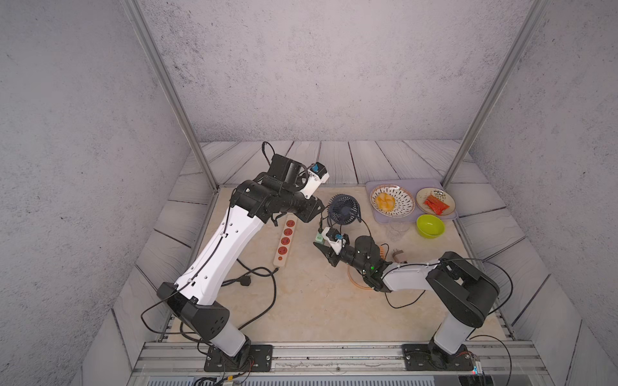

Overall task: Plug the desk fan into the power strip
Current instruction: Pick up the plug from the center of the board.

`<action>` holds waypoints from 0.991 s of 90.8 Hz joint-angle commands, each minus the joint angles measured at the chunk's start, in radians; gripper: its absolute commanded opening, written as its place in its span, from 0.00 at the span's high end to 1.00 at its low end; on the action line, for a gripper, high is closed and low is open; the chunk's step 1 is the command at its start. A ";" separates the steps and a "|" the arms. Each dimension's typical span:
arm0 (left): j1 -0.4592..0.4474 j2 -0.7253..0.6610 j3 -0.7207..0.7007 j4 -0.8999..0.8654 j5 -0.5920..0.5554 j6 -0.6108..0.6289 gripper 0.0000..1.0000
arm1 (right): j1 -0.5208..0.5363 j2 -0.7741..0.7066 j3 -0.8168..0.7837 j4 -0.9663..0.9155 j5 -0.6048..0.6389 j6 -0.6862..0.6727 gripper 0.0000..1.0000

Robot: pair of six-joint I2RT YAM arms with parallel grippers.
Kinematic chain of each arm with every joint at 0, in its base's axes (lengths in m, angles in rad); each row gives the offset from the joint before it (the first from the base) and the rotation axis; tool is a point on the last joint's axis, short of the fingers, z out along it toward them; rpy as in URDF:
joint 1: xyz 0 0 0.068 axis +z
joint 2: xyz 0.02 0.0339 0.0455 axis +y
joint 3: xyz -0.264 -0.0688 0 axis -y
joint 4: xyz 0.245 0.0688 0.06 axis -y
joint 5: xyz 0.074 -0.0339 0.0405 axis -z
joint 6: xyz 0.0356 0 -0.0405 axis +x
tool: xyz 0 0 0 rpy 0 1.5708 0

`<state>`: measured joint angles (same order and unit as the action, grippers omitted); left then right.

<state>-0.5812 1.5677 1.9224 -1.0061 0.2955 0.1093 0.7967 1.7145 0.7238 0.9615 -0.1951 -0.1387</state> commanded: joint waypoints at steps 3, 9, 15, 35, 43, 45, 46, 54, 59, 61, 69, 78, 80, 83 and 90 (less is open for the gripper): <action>-0.006 -0.050 0.015 -0.009 -0.029 0.019 0.39 | 0.005 -0.045 -0.015 0.011 0.053 0.011 0.69; -0.005 -0.065 0.006 -0.010 -0.032 0.028 0.36 | 0.005 -0.051 -0.021 0.012 0.069 0.013 0.69; -0.004 -0.078 -0.012 -0.009 -0.036 0.033 0.35 | 0.004 -0.056 -0.024 0.011 0.076 0.013 0.70; 0.012 -0.114 -0.087 0.000 -0.008 0.023 0.35 | 0.006 -0.086 -0.030 0.003 0.113 0.043 0.71; 0.024 -0.124 -0.129 0.013 0.011 0.013 0.35 | 0.010 -0.107 -0.028 -0.002 0.133 0.068 0.72; 0.027 -0.127 -0.137 0.017 0.015 0.009 0.35 | 0.012 -0.113 -0.027 -0.004 0.138 0.073 0.72; 0.029 -0.128 -0.141 0.018 0.018 0.007 0.36 | 0.013 -0.116 -0.026 -0.007 0.140 0.075 0.72; 0.044 -0.133 -0.163 0.031 0.033 -0.004 0.36 | 0.018 -0.141 -0.015 -0.043 0.154 0.092 0.73; 0.052 -0.135 -0.178 0.040 0.045 -0.011 0.37 | 0.023 -0.154 -0.004 -0.068 0.157 0.099 0.73; 0.055 -0.135 -0.186 0.044 0.050 -0.015 0.37 | 0.025 -0.158 0.000 -0.080 0.157 0.100 0.73; 0.058 -0.136 -0.214 0.056 0.075 -0.022 0.37 | 0.038 -0.173 0.016 -0.111 0.159 0.102 0.73; 0.058 -0.136 -0.245 0.072 0.100 -0.029 0.37 | 0.047 -0.182 0.024 -0.120 0.165 0.114 0.73; 0.058 -0.135 -0.251 0.073 0.103 -0.031 0.37 | 0.049 -0.185 0.025 -0.122 0.167 0.115 0.73; 0.058 -0.134 -0.256 0.078 0.107 -0.035 0.37 | 0.051 -0.188 0.026 -0.126 0.167 0.119 0.73; 0.058 -0.129 -0.266 0.087 0.109 -0.042 0.37 | 0.055 -0.200 0.029 -0.128 0.170 0.130 0.73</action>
<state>-0.5274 1.4509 1.6714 -0.9489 0.3698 0.0853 0.8425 1.5536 0.7265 0.8425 -0.0475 -0.0360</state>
